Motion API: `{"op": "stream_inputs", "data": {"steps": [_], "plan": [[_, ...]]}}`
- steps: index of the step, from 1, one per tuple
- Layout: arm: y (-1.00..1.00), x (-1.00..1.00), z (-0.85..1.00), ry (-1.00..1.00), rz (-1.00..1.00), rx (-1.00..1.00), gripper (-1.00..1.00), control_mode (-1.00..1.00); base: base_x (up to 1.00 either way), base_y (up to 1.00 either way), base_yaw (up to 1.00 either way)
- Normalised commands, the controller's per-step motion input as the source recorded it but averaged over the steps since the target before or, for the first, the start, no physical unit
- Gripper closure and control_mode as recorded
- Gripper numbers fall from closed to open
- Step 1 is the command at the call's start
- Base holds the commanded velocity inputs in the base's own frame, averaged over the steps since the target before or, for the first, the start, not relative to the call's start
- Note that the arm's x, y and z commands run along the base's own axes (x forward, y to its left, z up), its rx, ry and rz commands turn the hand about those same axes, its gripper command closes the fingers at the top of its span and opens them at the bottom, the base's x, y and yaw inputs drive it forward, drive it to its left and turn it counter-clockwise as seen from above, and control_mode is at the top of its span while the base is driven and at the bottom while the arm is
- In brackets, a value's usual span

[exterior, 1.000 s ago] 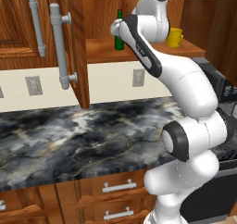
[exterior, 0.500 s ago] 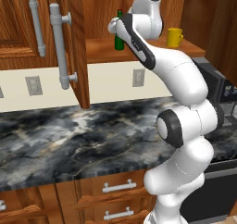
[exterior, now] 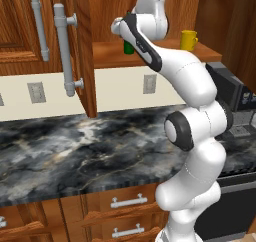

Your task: Open the cabinet directly in front. Then move the beer and the mug to the dining counter with the candle on it.

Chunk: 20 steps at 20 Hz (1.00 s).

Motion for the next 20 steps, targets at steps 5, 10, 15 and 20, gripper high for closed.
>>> {"op": "stream_inputs", "data": {"steps": [5, 10, 15, 20], "plan": [[0.0, 0.02, 0.0, 0.0, 0.0, 0.0, -1.0, -1.0, 0.0, 0.0, 0.0], [0.0, 0.1, -0.03, 0.0, 0.0, 0.0, -1.0, -1.0, 0.0, 0.0, 0.0], [0.0, 0.21, -0.11, 0.0, 0.0, -0.04, -1.0, -1.0, 0.0, 0.0, 0.0], [0.0, 0.23, -0.05, 0.0, 0.0, -0.03, -1.0, -1.0, 0.0, 0.0, 0.0]]}}
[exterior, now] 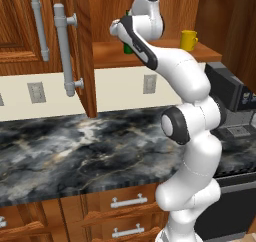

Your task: Open the cabinet directly in front. Then move the beer and the mug to the dining counter with the candle on it.

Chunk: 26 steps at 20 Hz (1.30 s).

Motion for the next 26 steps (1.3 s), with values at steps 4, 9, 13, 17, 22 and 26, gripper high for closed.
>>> {"op": "stream_inputs", "data": {"steps": [4, 9, 13, 17, 22, 26], "plan": [[0.0, 0.23, -0.01, 0.0, 0.0, -0.02, -1.0, -1.0, 0.0, 0.0, 0.0], [0.0, 0.09, 0.0, 0.0, 0.0, -0.01, 1.0, -1.0, 0.0, 0.0, 0.0], [0.0, 0.0, 0.0, 0.0, 0.0, 0.0, 1.0, -1.0, 0.0, 0.0, 0.0], [0.0, 0.0, 0.0, -0.08, 0.0, 0.0, 1.0, -1.0, 0.0, 0.0, 0.0], [0.0, -0.05, 0.11, -0.33, 0.0, -0.02, 1.0, -1.0, 0.0, 0.0, 0.0], [0.0, -0.04, 0.04, -0.09, 0.0, 0.0, 1.0, -1.0, 0.0, 0.0, 0.0]]}}
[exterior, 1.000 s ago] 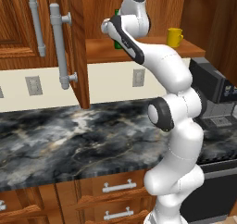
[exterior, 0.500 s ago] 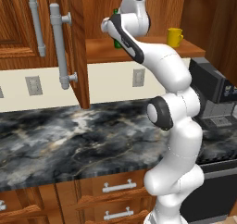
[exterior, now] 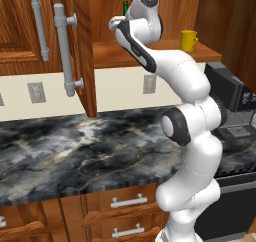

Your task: Open the cabinet directly in front. Then move the beer and the mug to the dining counter with the candle on it.

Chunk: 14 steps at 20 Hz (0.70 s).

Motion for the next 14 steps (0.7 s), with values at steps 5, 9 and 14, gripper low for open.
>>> {"op": "stream_inputs", "data": {"steps": [5, 9, 14], "plan": [[0.0, -0.39, 0.0, 0.0, 0.0, 0.0, 1.0, -1.0, 0.0, 0.0, 0.0], [0.0, -0.99, 0.0, 0.0, 0.0, 0.0, 1.0, -1.0, 0.0, 0.0, 0.0], [0.0, -1.0, -0.01, 0.0, 0.0, 0.0, 1.0, -1.0, 0.0, 0.0, 0.0]]}}
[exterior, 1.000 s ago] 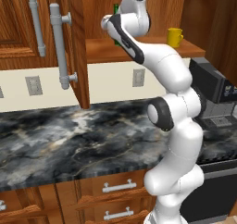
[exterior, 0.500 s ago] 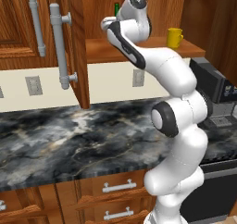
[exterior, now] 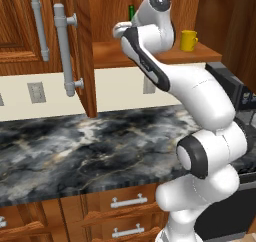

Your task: Open the cabinet directly in front. Then move the beer and the mug to the dining counter with the candle on it.

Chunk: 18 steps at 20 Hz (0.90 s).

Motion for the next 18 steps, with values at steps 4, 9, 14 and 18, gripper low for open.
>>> {"op": "stream_inputs", "data": {"steps": [4, 9, 14, 18], "plan": [[0.0, -1.0, -0.14, 0.0, 0.0, 0.0, 1.0, -1.0, 0.0, 0.0, 0.0], [0.0, -1.0, -0.31, 0.04, -0.03, 0.0, 1.0, -1.0, 0.0, 0.0, 0.0], [-0.15, -1.0, -0.58, 0.05, -0.06, 0.0, 1.0, -1.0, 0.0, 0.0, 0.0], [-0.45, -1.0, -0.38, -0.15, -0.12, 0.01, 1.0, -1.0, 0.0, 0.0, 0.0]]}}
